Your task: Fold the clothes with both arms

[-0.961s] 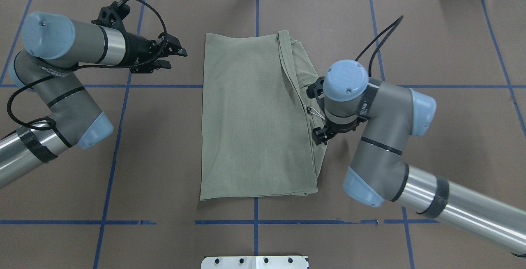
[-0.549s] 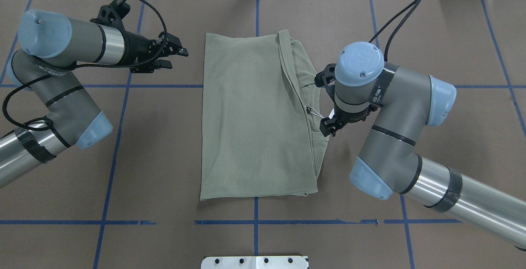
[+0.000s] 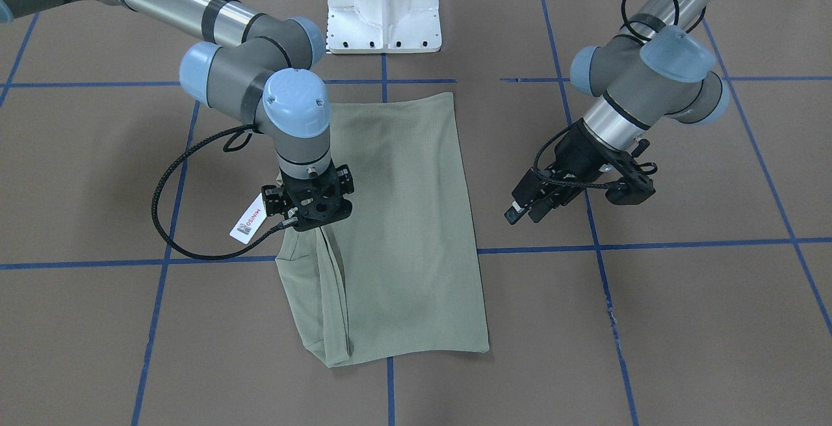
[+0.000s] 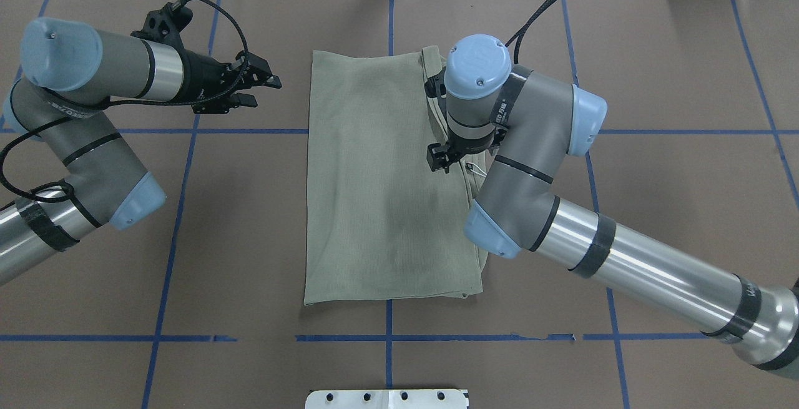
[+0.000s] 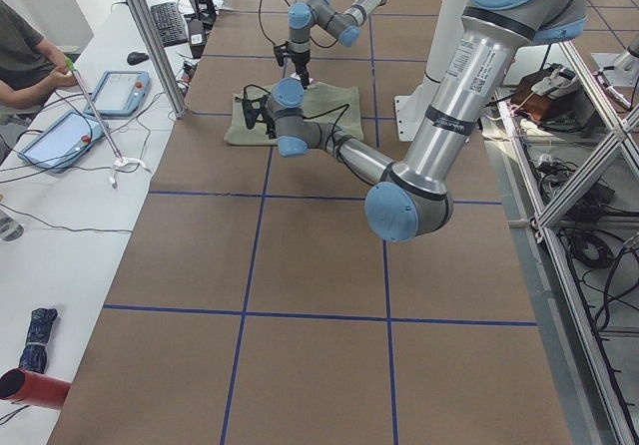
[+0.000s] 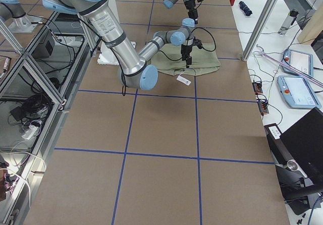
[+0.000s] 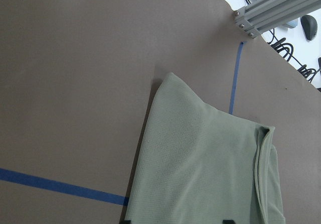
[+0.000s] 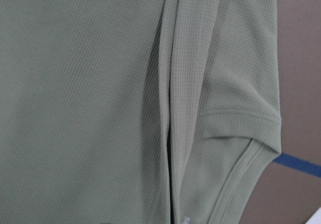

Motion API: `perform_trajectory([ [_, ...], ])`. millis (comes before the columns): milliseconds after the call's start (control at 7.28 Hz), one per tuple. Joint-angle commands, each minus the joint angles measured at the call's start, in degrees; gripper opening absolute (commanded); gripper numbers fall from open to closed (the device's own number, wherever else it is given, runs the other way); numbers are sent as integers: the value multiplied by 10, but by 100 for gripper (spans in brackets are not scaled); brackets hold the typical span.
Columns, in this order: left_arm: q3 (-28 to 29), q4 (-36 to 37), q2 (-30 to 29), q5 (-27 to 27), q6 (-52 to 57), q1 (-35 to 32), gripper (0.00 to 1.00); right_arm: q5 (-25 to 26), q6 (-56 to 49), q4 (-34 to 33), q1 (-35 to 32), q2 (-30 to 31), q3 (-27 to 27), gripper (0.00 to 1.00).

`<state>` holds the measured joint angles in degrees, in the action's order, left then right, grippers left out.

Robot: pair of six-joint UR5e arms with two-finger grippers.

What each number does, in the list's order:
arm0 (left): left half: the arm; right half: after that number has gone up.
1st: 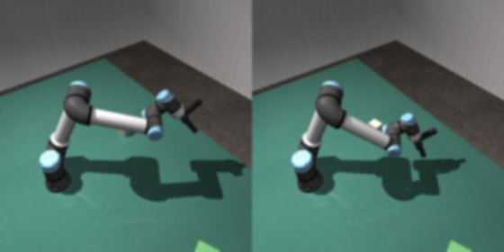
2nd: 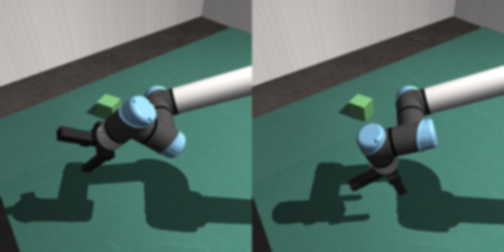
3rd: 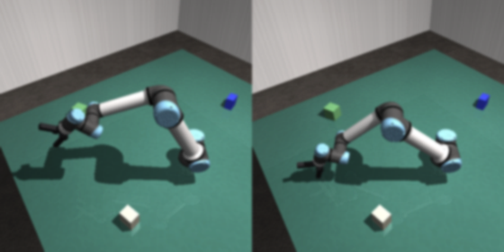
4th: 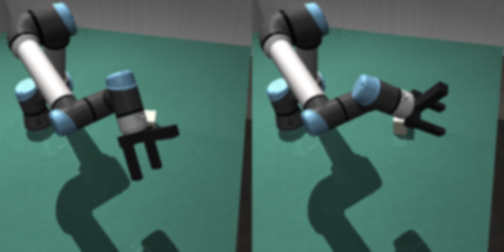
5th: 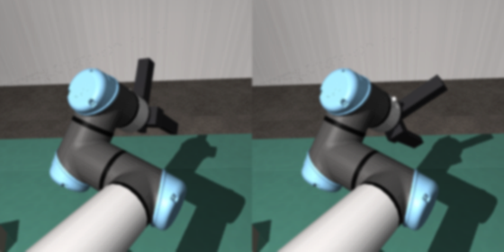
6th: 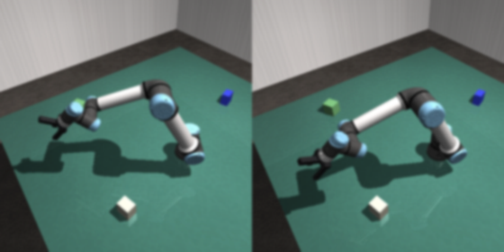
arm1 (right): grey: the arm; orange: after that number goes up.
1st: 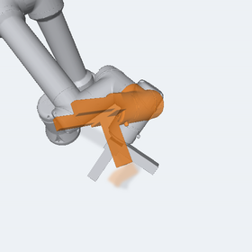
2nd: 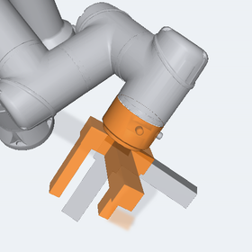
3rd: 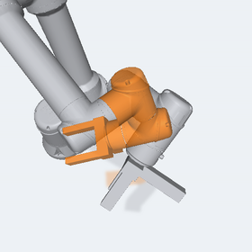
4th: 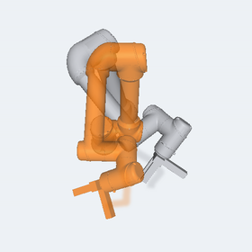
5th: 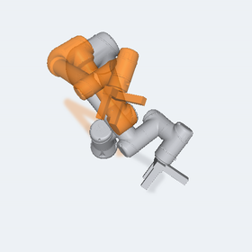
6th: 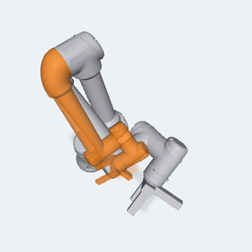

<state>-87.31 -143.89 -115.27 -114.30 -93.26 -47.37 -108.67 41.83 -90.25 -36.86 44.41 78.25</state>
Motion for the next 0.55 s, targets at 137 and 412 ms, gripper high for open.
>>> perform_trajectory([
  [137, -1, 0, 1, -2, 0, -1, 68, 21, -16, 28, -16, -26, -77, 96],
  [412, -1, 1, 1, -3, 0, -7, 68, -3, -133, 46, -85, 16, -89, 96],
])
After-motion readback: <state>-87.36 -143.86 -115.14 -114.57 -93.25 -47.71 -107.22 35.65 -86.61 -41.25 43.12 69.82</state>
